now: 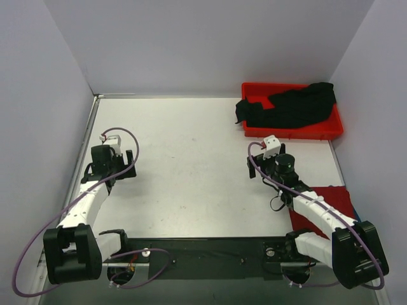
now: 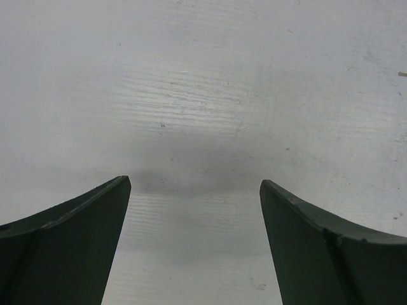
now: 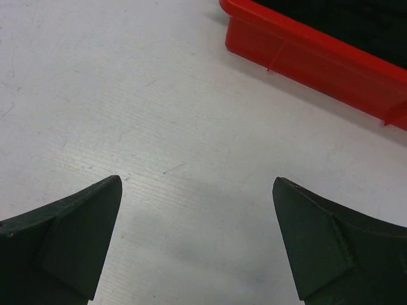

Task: Fold and stack the t-shirts
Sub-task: Put the neatly folded tshirt into the corner of the board with the right arm

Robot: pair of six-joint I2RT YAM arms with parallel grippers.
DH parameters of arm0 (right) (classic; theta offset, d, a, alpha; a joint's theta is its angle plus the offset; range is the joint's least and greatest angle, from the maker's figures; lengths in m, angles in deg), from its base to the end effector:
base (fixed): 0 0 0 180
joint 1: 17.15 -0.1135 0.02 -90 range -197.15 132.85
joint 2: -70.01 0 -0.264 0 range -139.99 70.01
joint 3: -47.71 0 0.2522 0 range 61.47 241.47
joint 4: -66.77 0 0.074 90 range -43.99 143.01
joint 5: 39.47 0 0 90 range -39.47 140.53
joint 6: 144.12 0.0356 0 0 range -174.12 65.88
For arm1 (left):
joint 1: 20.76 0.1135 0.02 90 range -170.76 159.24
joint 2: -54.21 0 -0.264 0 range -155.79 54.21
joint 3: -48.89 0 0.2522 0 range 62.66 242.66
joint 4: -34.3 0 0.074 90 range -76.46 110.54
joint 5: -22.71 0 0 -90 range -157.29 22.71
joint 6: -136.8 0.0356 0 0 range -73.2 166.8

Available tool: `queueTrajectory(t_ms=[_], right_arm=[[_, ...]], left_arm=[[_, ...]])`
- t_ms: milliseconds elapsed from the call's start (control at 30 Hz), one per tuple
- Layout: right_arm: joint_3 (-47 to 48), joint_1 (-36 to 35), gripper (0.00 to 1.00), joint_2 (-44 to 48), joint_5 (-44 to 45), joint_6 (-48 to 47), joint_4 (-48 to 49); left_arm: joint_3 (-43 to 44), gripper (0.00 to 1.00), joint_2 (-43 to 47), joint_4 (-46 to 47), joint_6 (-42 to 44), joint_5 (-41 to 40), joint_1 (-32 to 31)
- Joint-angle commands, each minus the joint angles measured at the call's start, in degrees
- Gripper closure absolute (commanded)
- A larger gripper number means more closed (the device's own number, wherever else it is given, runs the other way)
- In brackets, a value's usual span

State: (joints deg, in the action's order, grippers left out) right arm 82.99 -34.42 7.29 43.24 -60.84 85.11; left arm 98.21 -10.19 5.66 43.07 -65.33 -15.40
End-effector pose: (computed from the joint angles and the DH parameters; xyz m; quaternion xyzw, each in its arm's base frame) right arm 0.2190 0.0728 0.2146 -0.1982 0.7343 0.1077 0.6403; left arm 0.2278 0.0201 0.2102 -0.0662 0.9171 -0.0101 0.3931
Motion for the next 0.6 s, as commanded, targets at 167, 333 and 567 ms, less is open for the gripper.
queueTrajectory(t_ms=[167,333,567], right_arm=[[-7.54,0.58,0.00,5.14,1.84,-0.58,3.41],[-9.74,0.67,0.00,5.76,1.58,0.04,3.67],[-11.41,0.75,0.00,7.00,1.84,0.66,4.47]], left_arm=[[-1.45,0.06,1.12,5.82,-0.32,-0.47,0.17],[-1.62,0.06,0.94,6.09,-0.14,1.38,0.17],[-1.54,0.06,0.94,5.91,-0.40,1.65,0.17]])
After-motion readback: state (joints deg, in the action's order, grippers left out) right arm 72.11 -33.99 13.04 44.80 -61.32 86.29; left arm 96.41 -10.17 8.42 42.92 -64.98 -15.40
